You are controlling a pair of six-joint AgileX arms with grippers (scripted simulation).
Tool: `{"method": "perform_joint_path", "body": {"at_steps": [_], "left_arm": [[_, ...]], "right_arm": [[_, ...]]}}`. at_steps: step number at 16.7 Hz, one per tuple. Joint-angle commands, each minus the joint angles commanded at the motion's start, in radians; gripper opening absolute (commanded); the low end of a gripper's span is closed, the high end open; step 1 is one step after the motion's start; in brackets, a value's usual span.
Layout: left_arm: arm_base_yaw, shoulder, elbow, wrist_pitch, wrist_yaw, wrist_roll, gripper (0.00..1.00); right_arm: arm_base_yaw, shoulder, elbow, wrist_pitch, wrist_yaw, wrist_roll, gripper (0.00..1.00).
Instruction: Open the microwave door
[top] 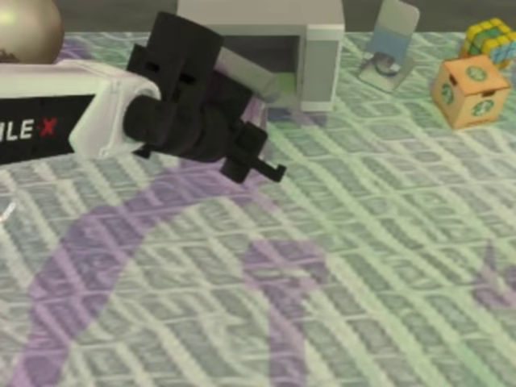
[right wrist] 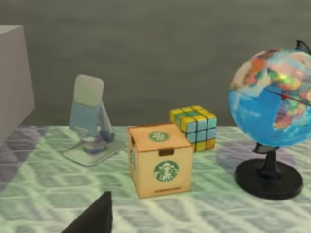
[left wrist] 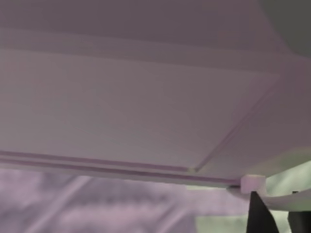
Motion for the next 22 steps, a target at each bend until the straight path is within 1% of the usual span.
{"method": "perform_joint_path", "body": {"at_steps": [15,17,22], "left_arm": [[0.000,0.000,0.000,0.000,0.000,0.000,0.00],[-0.006,0.000,-0.003,-0.001,0.009,-0.002,0.00],[0.021,-0.015,-0.017,-0.007,0.043,0.052,0.00]], "right_arm": [[0.000,0.000,0.000,0.000,0.000,0.000,1.00],[0.000,0.000,0.000,0.000,0.000,0.000,1.00],[0.000,0.000,0.000,0.000,0.000,0.000,1.00]]}}
